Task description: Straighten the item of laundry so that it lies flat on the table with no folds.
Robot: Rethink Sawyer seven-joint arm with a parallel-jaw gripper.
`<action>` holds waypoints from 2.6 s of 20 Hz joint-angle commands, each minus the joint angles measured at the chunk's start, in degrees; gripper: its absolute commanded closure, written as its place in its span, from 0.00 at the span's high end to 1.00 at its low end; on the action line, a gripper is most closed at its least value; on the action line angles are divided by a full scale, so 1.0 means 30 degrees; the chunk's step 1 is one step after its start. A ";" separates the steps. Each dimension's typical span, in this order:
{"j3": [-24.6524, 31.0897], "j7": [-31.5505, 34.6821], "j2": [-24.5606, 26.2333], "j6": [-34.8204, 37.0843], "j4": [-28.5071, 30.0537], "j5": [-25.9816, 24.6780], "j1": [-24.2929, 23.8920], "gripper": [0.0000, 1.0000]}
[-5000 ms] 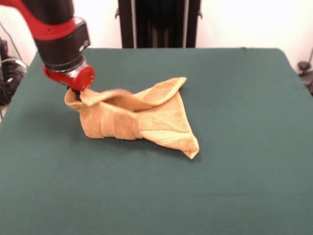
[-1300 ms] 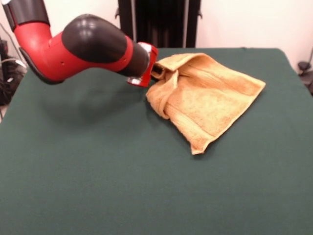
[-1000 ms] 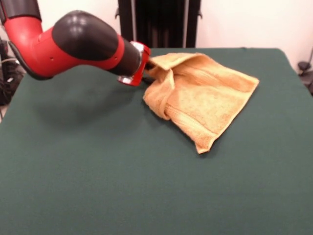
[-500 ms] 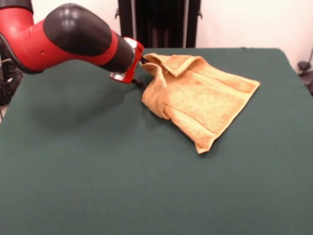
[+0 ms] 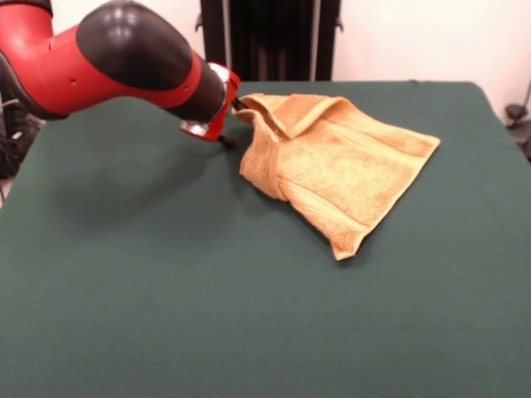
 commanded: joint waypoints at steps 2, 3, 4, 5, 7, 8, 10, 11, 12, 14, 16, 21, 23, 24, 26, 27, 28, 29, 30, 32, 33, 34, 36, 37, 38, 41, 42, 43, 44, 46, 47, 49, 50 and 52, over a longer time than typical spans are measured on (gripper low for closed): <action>-0.1110 -0.4240 -0.0024 -0.1335 -0.2430 -0.3569 0.1116 1.00; -0.1170 -0.4266 -0.0002 -0.1064 -0.2712 -0.3551 0.1175 1.00; -0.1252 -0.4536 -0.0035 -0.0776 -0.2943 -0.3690 0.1188 1.00; -0.1294 -0.4766 -0.0089 -0.0569 -0.3179 -0.3869 0.1280 1.00; -0.1620 -0.5055 -0.0391 -0.0115 -0.3760 -0.4695 0.1673 1.00; -0.1802 -0.5176 -0.0558 0.0058 -0.4041 -0.5208 0.1865 1.00; -0.1979 -0.5139 -0.0830 0.0107 -0.4472 -0.5932 0.2088 1.00; -0.2008 -0.5138 -0.0990 0.0006 -0.4623 -0.6280 0.2140 1.00; -0.2096 -0.4949 -0.1171 -0.0167 -0.4778 -0.6741 0.2253 1.00; -0.2277 -0.4433 -0.1506 -0.0424 -0.5036 -0.7633 0.2493 1.00; -0.2467 -0.3689 -0.1850 -0.0563 -0.5238 -0.8315 0.2725 1.00; -0.2604 -0.2937 -0.3092 -0.1573 -0.4738 -0.9801 0.3064 1.00; -0.2565 -0.2490 -0.3457 -0.2103 -0.4540 -1.0203 0.3064 1.00; -0.2602 -0.2124 -0.3603 -0.2260 -0.4448 -1.0366 0.3085 1.00; -0.2608 -0.1544 -0.3828 -0.2627 -0.4341 -1.0532 0.3042 1.00; -0.2636 -0.1272 -0.3965 -0.2794 -0.4343 -1.0689 0.3107 1.00; -0.2669 -0.1069 -0.4156 -0.3016 -0.4228 -1.0796 0.3133 1.00; -0.2737 -0.1052 -0.4291 -0.3103 -0.4151 -1.0914 0.3201 1.00; -0.2811 -0.1052 -0.4337 -0.3147 -0.4107 -1.0911 0.3234 1.00; -0.3091 -0.0656 -0.4425 -0.3193 -0.4096 -1.0783 0.3429 1.00; -0.3203 -0.0295 -0.4438 -0.2833 -0.3975 -1.0149 0.3429 1.00; -0.3193 0.0481 -0.4496 -0.2491 -0.3654 -0.8989 0.3259 1.00; -0.2849 0.2365 -0.4869 -0.2137 -0.2623 -0.6273 0.2938 1.00; -0.2789 0.3042 -0.5077 -0.1901 -0.2267 -0.5376 0.3070 1.00; -0.2890 0.3701 -0.5271 -0.1620 -0.2028 -0.4670 0.3251 1.00; -0.3582 0.6075 -0.5548 -0.1439 -0.1512 -0.2832 0.4050 1.00; -0.3845 0.6758 -0.5572 -0.1738 -0.1368 -0.2376 0.4247 1.00; -0.4098 0.7985 -0.5404 -0.1989 -0.1135 -0.1721 0.4577 1.00; -0.4422 0.8293 -0.5374 -0.2088 -0.1023 -0.1356 0.4846 1.00; -0.4951 0.9168 -0.5083 -0.2821 -0.0639 -0.0547 0.5411 1.00; -0.5180 0.9486 -0.4949 -0.3274 -0.0527 -0.0320 0.5702 1.00; -0.5625 0.9949 -0.4914 -0.4062 -0.0250 0.0204 0.6163 1.00; -0.5882 1.0219 -0.4850 -0.4472 -0.0206 0.0155 0.6516 1.00; -0.6367 1.1121 -0.4820 -0.5546 -0.0051 0.0103 0.7251 1.00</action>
